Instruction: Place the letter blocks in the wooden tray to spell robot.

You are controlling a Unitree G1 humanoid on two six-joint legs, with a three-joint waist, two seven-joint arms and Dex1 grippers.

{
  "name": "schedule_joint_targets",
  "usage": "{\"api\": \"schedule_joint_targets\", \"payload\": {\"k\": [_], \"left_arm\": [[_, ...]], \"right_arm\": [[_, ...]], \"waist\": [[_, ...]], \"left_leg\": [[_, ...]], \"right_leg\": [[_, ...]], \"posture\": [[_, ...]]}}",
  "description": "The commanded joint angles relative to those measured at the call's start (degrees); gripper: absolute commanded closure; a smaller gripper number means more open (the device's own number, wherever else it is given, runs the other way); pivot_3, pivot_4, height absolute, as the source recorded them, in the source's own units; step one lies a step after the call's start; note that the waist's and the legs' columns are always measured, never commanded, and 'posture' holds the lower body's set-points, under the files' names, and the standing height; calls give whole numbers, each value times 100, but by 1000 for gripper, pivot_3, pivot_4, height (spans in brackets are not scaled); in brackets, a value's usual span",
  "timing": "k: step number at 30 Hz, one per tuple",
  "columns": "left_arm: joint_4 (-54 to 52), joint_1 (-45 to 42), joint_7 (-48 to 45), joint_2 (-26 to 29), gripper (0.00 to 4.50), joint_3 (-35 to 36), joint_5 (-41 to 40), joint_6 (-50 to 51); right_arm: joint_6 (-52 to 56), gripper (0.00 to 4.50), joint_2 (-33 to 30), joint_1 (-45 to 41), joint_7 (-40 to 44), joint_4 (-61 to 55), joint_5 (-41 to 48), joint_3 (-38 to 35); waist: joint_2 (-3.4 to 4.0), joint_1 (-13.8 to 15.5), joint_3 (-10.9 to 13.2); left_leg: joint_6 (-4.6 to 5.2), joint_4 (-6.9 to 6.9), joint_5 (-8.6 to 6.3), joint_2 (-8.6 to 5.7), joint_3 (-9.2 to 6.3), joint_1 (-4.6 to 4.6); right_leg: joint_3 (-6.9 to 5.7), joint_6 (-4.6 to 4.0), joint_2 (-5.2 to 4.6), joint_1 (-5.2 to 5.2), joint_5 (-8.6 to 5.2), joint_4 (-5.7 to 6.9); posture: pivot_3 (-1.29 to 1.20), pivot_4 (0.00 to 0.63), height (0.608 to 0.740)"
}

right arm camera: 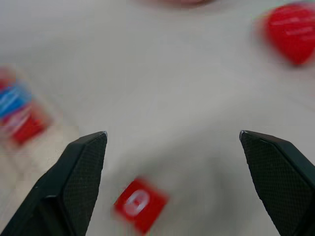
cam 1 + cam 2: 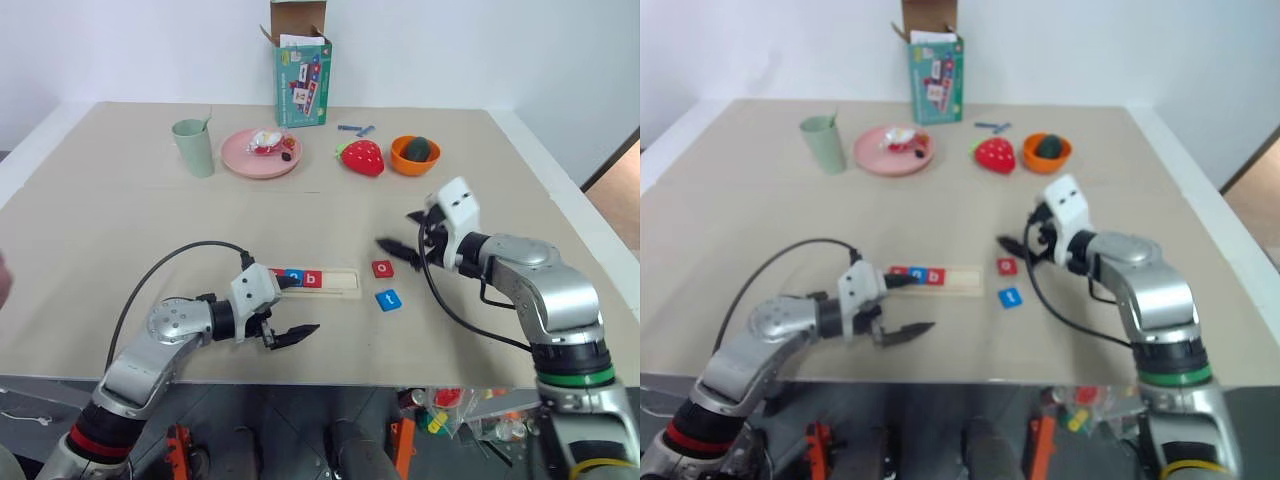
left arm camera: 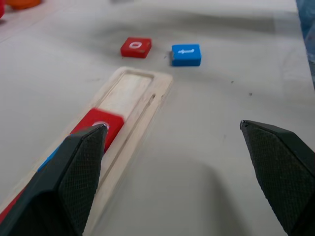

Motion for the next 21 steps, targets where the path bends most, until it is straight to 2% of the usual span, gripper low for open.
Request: {"api": "schedule_joint_targets", "payload": {"k": [1,5,10,21], "left_arm": [[-51,-79,-46,-14,0,7,30,-163],[-105,-27,-22,-9,0,8,55,-150],[-251,105,63,44,0,87,53,-53],[-396,180,150,156,0,142,60,58]], "right_arm": [[-1331,46,-102,-670,1368,1402,-200,314],[-2370,46,-39,-1233,2206,2907,-530,572],[-3028,46,134,-1614,2558,3971,-751,541],[-3773,46,468,-1865,2477,5046,-1120,467]], "waist": [[0,-11,1],[2,-5,3],[2,-1,3],[2,-2,3]], "left_leg": [[0,0,0,1,0,0],[0,4,0,0,1,-1],[0,6,0,-2,1,-2],[-2,9,3,-3,1,14]], "right_leg": [[1,1,2,-1,2,2],[4,4,1,-2,4,5],[4,8,-5,3,2,4],[6,4,-5,14,10,11]], "posture": [[0,150,740],[0,150,740],[0,150,740],[0,150,740]]}}
